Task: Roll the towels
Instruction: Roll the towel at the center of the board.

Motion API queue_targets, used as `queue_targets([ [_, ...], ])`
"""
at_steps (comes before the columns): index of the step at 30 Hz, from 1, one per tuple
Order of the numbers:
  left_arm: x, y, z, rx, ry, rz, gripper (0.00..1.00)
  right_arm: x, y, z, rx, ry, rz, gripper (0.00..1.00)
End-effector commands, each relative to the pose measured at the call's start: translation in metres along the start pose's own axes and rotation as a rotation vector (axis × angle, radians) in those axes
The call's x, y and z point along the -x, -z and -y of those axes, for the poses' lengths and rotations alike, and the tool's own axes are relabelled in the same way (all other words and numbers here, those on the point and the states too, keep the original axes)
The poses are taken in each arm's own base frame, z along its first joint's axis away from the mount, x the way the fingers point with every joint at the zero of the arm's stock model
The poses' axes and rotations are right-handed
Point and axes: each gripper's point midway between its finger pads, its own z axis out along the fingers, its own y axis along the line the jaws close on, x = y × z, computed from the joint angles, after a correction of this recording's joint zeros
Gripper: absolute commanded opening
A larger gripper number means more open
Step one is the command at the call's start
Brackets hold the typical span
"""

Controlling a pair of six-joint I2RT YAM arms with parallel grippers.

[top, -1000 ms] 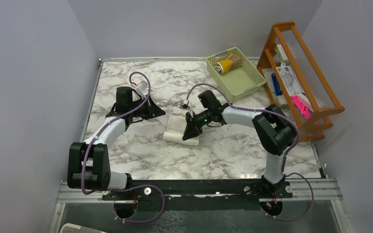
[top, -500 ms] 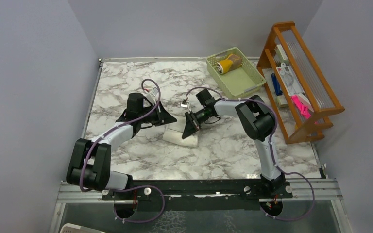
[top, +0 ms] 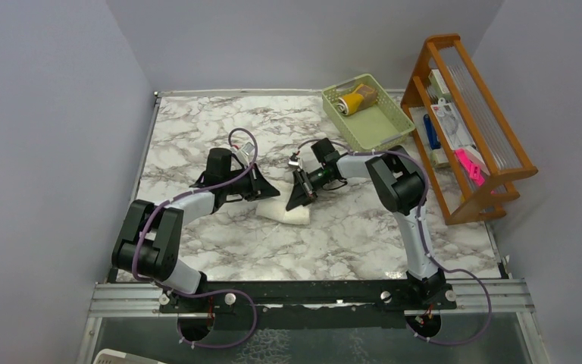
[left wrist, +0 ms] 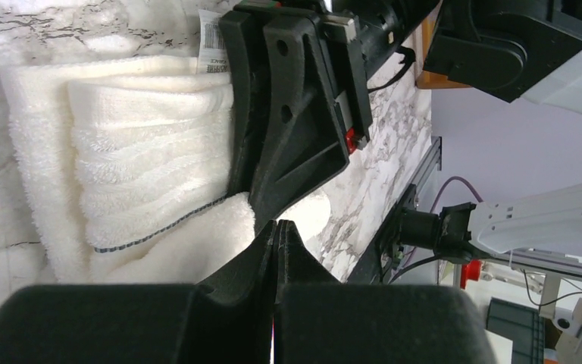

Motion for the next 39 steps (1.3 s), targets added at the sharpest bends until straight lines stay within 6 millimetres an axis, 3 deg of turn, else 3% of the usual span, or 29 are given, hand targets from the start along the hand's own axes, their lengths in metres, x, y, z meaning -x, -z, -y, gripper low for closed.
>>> queue_targets([
  [1,0.000,-0.001,0.005,-0.027,-0.019,0.003,0.00,0.003,0.000,0.044,-0.105,-0.114,0.037,0.15],
  [8,-0.006,0.001,0.004,-0.006,0.003,-0.012,0.00,0.003,0.006,0.053,-0.146,-0.153,0.057,0.15],
  [13,-0.020,-0.003,-0.027,0.099,0.050,-0.023,0.00,0.007,0.009,0.053,-0.155,-0.156,0.067,0.15],
  [18,-0.019,-0.014,-0.063,0.209,0.073,0.000,0.00,0.006,0.010,0.052,-0.169,-0.138,0.064,0.15],
  [23,-0.021,-0.022,-0.080,0.243,0.100,0.009,0.00,0.011,0.018,0.052,-0.243,-0.049,0.086,0.16],
  [26,-0.028,-0.023,-0.087,0.260,0.098,-0.004,0.00,0.022,0.023,0.041,-0.260,0.031,0.126,0.28],
  [27,-0.033,-0.023,-0.092,0.272,0.104,-0.016,0.00,0.026,0.025,0.037,-0.262,0.051,0.135,0.45],
  [28,-0.039,-0.024,-0.097,0.284,0.111,-0.030,0.00,0.030,0.026,0.033,-0.263,0.071,0.145,0.68],
  [29,-0.043,-0.024,-0.100,0.292,0.112,-0.039,0.00,0.035,0.028,0.030,-0.268,0.094,0.157,0.76],
  [34,-0.057,-0.026,-0.110,0.322,0.108,-0.071,0.00,0.070,0.048,0.004,-0.364,0.277,0.282,0.78],
  [39,-0.062,-0.028,-0.116,0.336,0.122,-0.084,0.00,0.107,0.089,-0.060,-0.490,0.637,0.546,0.82],
])
